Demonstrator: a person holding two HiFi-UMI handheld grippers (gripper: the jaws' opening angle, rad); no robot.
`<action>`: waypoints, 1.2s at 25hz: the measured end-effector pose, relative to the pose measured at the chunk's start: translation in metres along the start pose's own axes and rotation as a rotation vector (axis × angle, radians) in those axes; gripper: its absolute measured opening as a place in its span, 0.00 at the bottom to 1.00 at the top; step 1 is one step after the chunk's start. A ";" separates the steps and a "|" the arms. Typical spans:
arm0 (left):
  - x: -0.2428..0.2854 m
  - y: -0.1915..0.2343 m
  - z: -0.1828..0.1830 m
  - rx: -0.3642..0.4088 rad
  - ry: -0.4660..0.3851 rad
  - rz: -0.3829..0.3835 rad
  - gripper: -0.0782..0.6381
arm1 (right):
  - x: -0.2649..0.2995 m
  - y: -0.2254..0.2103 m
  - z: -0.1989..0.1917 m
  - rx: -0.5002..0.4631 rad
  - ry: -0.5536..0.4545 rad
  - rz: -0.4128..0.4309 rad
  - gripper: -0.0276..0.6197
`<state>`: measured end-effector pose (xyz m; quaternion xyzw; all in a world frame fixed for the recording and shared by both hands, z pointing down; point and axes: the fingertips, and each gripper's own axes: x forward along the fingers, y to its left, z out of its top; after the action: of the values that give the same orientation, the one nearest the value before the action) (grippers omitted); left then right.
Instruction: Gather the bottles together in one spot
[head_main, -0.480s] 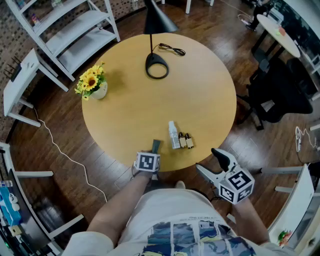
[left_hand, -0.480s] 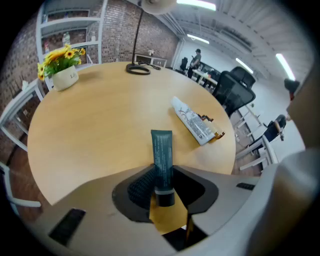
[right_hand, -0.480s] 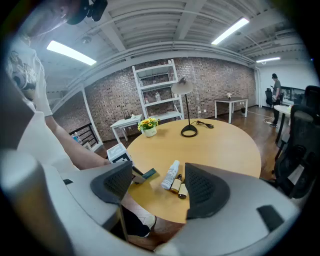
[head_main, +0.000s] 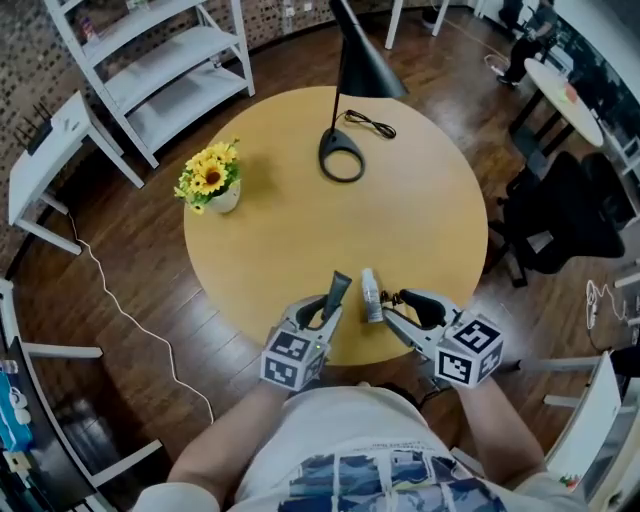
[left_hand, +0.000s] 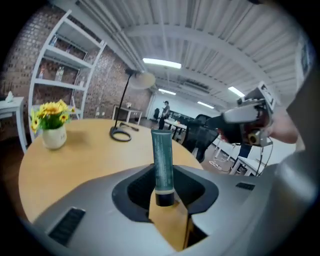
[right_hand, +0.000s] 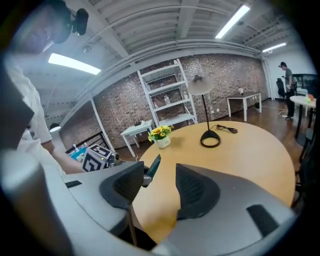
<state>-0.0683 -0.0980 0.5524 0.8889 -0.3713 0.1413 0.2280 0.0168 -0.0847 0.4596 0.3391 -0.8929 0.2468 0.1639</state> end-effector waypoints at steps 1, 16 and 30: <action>-0.007 -0.005 0.015 0.040 -0.039 -0.016 0.27 | 0.011 0.005 0.012 0.006 -0.012 0.029 0.30; -0.020 -0.015 0.077 0.277 -0.202 0.003 0.27 | 0.080 0.032 0.060 -0.018 0.070 0.289 0.12; -0.047 0.017 0.041 -0.229 -0.105 0.175 0.29 | 0.138 -0.108 0.103 -0.498 0.071 0.203 0.12</action>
<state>-0.1097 -0.1011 0.5028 0.8276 -0.4724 0.0708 0.2948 -0.0206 -0.2837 0.4739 0.1882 -0.9492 0.0466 0.2479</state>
